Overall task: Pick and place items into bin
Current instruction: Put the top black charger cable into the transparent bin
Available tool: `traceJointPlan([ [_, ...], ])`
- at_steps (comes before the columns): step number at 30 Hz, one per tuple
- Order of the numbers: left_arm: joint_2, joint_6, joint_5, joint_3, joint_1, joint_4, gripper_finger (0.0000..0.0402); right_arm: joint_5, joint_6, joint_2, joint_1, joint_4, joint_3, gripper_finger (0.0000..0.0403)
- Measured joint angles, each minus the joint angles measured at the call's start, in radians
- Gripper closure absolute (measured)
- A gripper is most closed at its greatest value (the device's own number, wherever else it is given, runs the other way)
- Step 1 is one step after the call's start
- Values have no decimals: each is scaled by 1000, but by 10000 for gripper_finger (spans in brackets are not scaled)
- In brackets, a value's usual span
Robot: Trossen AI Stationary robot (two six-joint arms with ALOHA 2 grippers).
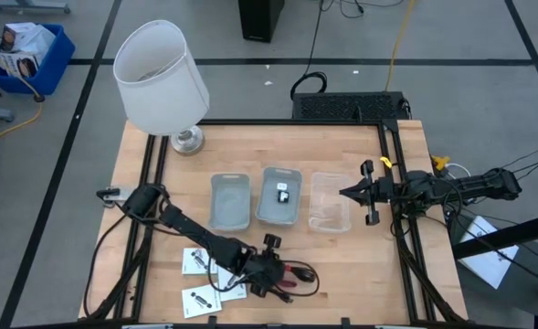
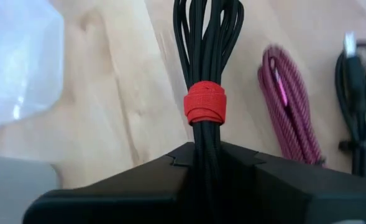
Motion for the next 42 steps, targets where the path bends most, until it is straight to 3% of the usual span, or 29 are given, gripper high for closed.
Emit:
traceJointPlan([
  [12, 0, 63, -69, 110, -6, -39, 358, 0, -29, 2, 0, 2, 0, 403],
  [19, 0, 67, -3, 167, 20, -68, 358, 0, -77, 2, 0, 22, 0, 403],
  [32, 2, 277, 14, 408, 193, -151, 358, 1, -86, 2, 0, 42, 0, 403],
  [34, 1, 332, 6, 423, 214, -199, 358, 18, -92, -6, 0, 42, 0, 403],
  [39, 3, 429, -39, 424, 255, -404, 358, 175, -89, -77, -1, 13, 0, 403],
  [42, 2, 487, -43, 424, 293, -422, 358, 185, -100, -125, 0, -51, 1, 403],
])
